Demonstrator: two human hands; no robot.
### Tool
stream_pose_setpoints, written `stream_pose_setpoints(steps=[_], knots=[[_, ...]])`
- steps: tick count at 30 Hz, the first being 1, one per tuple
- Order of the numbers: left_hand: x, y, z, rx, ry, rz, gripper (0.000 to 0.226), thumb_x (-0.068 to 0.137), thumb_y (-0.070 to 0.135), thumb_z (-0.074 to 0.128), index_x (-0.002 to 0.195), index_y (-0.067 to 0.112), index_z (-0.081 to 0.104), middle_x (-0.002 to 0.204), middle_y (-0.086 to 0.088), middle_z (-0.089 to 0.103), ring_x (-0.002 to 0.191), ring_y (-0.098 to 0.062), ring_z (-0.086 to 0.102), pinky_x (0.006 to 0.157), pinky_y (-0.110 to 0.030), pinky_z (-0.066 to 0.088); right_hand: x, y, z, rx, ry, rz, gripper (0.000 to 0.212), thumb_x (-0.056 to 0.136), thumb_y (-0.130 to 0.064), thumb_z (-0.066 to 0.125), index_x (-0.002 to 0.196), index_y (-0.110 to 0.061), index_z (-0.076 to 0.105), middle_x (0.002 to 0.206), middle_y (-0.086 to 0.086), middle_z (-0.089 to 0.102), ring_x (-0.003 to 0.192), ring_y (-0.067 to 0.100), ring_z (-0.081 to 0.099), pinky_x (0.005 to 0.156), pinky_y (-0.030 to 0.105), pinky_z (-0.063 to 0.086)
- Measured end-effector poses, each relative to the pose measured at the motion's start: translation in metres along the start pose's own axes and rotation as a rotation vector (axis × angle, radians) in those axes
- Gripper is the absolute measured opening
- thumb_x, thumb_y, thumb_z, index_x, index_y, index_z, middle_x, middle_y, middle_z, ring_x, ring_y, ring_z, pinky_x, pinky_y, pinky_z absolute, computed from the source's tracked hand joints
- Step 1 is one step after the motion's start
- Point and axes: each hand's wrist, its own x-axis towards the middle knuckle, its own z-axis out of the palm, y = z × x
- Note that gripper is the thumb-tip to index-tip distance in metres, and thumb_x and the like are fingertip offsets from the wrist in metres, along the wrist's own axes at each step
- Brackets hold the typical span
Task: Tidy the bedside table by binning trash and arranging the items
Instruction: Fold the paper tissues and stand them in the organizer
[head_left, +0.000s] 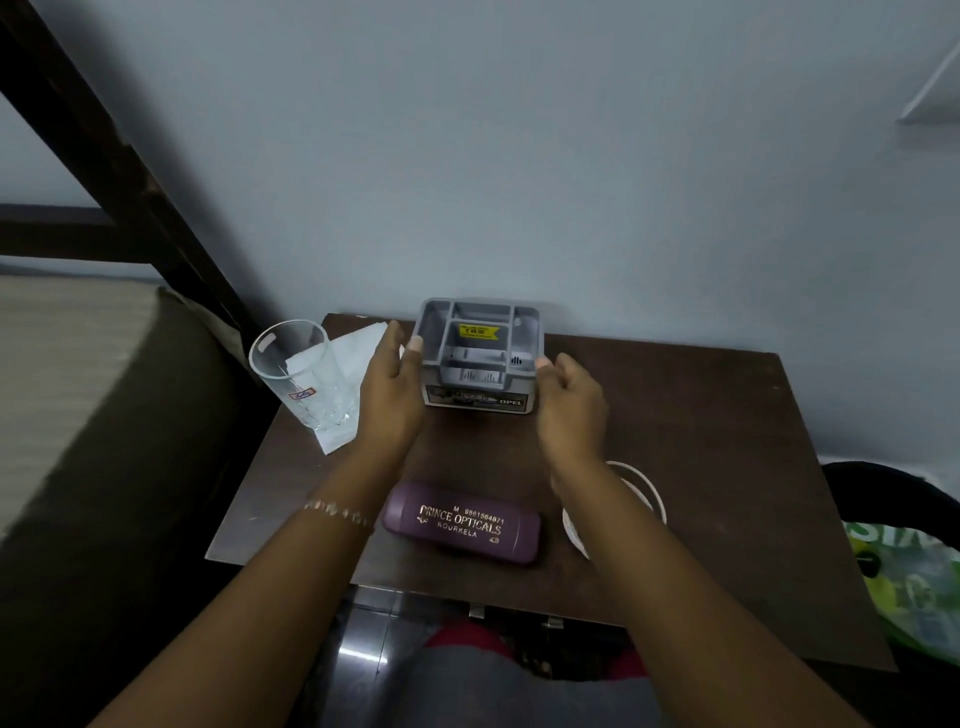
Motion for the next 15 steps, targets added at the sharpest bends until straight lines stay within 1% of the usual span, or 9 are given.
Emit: stream_pose_setpoints(steps=[1, 2, 3, 5, 7, 10, 11, 13, 15], knots=[[-0.014, 0.005, -0.005, -0.009, 0.002, 0.053, 0.032, 0.099, 0.023, 0.040, 0.130, 0.026, 0.048, 0.128, 0.017, 0.051, 0.118, 0.013, 0.044, 0.099, -0.006, 0.031, -0.008, 0.003, -0.009, -0.013, -0.051, -0.031, 0.035, 0.091, -0.028, 0.056, 0.121, -0.009, 0.057, 0.121, 0.007, 0.060, 0.116, 0.020, 0.053, 0.101, 0.032, 0.040], [-0.030, 0.006, -0.013, 0.002, -0.009, 0.107, 0.028, 0.098, 0.019, 0.042, 0.121, 0.034, 0.049, 0.119, 0.024, 0.052, 0.108, 0.021, 0.045, 0.093, -0.001, 0.032, -0.020, 0.007, -0.020, -0.040, -0.104, -0.064, 0.044, 0.088, -0.026, 0.062, 0.128, -0.010, 0.054, 0.129, 0.006, 0.058, 0.121, 0.018, 0.052, 0.105, 0.034, 0.039], [-0.043, 0.000, -0.021, 0.024, -0.020, 0.137, 0.029, 0.097, 0.018, 0.045, 0.119, 0.037, 0.050, 0.116, 0.026, 0.052, 0.107, 0.022, 0.045, 0.095, -0.003, 0.033, -0.034, 0.011, -0.030, -0.078, -0.156, -0.101, 0.051, 0.084, -0.025, 0.067, 0.131, -0.012, 0.052, 0.132, 0.003, 0.056, 0.124, 0.017, 0.051, 0.106, 0.034, 0.039], [-0.063, -0.025, -0.040, 0.072, -0.072, 0.117, 0.037, 0.092, 0.028, 0.055, 0.129, 0.032, 0.050, 0.128, 0.019, 0.052, 0.120, 0.010, 0.045, 0.105, -0.018, 0.034, -0.062, 0.020, -0.049, -0.221, -0.253, -0.218, 0.062, 0.078, -0.028, 0.073, 0.134, -0.018, 0.049, 0.133, -0.006, 0.051, 0.126, 0.009, 0.044, 0.108, 0.025, 0.032], [-0.077, -0.051, -0.057, 0.159, -0.223, 0.086, 0.060, 0.081, 0.040, 0.066, 0.136, 0.031, 0.043, 0.136, 0.020, 0.046, 0.126, 0.011, 0.039, 0.104, -0.012, 0.032, -0.083, 0.030, -0.060, -0.474, -0.353, -0.371, 0.071, 0.074, -0.033, 0.075, 0.138, -0.024, 0.043, 0.136, -0.016, 0.041, 0.130, 0.002, 0.033, 0.107, 0.012, 0.017], [-0.089, -0.081, -0.066, 0.376, -0.453, 0.169, 0.087, 0.066, 0.036, 0.081, 0.141, 0.029, 0.035, 0.143, 0.020, 0.036, 0.131, 0.011, 0.031, 0.103, -0.003, 0.025, -0.093, 0.049, -0.060, -0.734, -0.477, -0.513, 0.079, 0.073, -0.039, 0.073, 0.141, -0.025, 0.036, 0.145, -0.013, 0.039, 0.138, 0.005, 0.029, 0.111, 0.019, 0.001], [-0.090, -0.087, -0.066, 0.418, -0.479, 0.194, 0.090, 0.064, 0.031, 0.083, 0.140, 0.028, 0.036, 0.144, 0.018, 0.034, 0.133, 0.008, 0.031, 0.105, -0.004, 0.023, -0.094, 0.054, -0.058, -0.772, -0.478, -0.538, 0.078, 0.072, -0.038, 0.073, 0.140, -0.023, 0.039, 0.143, -0.009, 0.043, 0.136, 0.009, 0.035, 0.112, 0.023, 0.001], [-0.085, -0.093, -0.067, 0.453, -0.455, 0.230, 0.085, 0.063, 0.023, 0.084, 0.137, 0.029, 0.041, 0.141, 0.014, 0.040, 0.130, 0.004, 0.037, 0.105, -0.005, 0.025, -0.094, 0.060, -0.055, -0.804, -0.447, -0.579, 0.069, 0.070, -0.034, 0.074, 0.132, -0.019, 0.049, 0.132, -0.005, 0.055, 0.123, 0.014, 0.051, 0.113, 0.028, 0.010], [-0.077, -0.092, -0.067, 0.470, -0.414, 0.235, 0.081, 0.063, 0.018, 0.084, 0.129, 0.040, 0.044, 0.130, 0.014, 0.049, 0.121, 0.003, 0.045, 0.100, -0.004, 0.029, -0.093, 0.059, -0.053, -0.798, -0.418, -0.597, 0.062, 0.070, -0.030, 0.074, 0.128, -0.018, 0.053, 0.125, -0.005, 0.059, 0.115, 0.016, 0.056, 0.115, 0.031, 0.020]])
